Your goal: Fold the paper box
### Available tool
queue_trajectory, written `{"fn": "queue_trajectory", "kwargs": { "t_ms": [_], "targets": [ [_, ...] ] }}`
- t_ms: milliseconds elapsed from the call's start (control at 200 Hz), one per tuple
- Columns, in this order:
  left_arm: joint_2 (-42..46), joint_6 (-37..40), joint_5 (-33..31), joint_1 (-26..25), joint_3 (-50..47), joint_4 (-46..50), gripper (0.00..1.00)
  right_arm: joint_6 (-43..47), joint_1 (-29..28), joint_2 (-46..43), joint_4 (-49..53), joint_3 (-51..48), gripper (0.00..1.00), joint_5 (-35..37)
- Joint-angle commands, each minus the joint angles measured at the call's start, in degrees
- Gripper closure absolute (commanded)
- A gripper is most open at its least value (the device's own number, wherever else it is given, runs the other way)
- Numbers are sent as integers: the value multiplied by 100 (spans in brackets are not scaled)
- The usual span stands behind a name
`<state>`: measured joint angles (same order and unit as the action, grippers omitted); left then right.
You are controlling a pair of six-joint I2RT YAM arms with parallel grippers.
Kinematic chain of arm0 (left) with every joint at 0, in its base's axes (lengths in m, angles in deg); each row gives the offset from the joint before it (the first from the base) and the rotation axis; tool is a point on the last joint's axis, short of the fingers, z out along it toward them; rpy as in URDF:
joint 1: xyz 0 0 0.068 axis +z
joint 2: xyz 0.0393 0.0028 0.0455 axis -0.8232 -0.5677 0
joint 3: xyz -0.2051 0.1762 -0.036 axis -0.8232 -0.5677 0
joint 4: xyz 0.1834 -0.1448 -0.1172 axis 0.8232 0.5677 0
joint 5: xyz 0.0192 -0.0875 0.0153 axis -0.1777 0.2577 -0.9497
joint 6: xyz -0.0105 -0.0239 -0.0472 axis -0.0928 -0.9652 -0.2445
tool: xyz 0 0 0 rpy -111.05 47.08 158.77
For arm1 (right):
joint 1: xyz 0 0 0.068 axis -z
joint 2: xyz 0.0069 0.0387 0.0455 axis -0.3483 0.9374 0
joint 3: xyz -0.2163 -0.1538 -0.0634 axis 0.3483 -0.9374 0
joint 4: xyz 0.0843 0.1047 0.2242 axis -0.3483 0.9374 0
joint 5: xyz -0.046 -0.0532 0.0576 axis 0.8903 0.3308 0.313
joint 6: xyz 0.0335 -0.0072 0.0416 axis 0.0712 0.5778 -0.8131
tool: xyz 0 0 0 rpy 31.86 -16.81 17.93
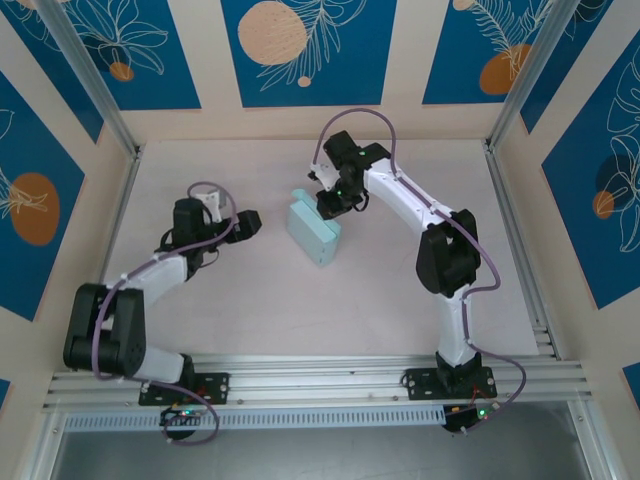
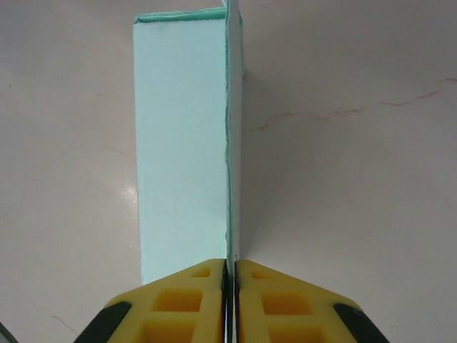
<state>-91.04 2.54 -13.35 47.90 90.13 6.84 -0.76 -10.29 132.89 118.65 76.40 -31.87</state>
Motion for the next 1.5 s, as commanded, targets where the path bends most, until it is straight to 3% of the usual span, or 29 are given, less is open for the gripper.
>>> {"fn": "queue_trajectory", "kwargs": {
  "t_ms": [0, 240, 530, 715, 910, 1030, 1240, 1495],
  "targets": [
    [-323, 571, 796, 9, 591, -416, 0, 59, -130, 19, 90, 188, 86, -243],
    [-847, 1671, 1504, 5, 1180, -94, 0, 187, -377, 22, 137, 343, 83, 168],
    [-1466, 4623, 2326, 10, 2543, 1626, 4, 197, -414, 9, 180, 517, 64, 323],
    [-2073, 6157, 2801, 4, 3797, 3219, 11, -171, -418, -136, 125, 548, 54, 540],
    [-2643, 7460, 3086, -54, 4968, 5064, 33, -1348, -398, -1019, -59, -97, 52, 1122],
    [-2991, 8024, 2806, -167, 5575, 6035, 51, -2219, -411, -1790, -273, -1015, 48, 1537],
    [-3484, 8173, 1917, -492, 6289, 6729, 55, -3570, -649, -2759, -635, -2404, 50, 1773],
    [-3979, 8141, 1398, -738, 7036, 7287, 62, -4213, -1077, -2695, -487, -2596, 56, 2069]
  ]
}}
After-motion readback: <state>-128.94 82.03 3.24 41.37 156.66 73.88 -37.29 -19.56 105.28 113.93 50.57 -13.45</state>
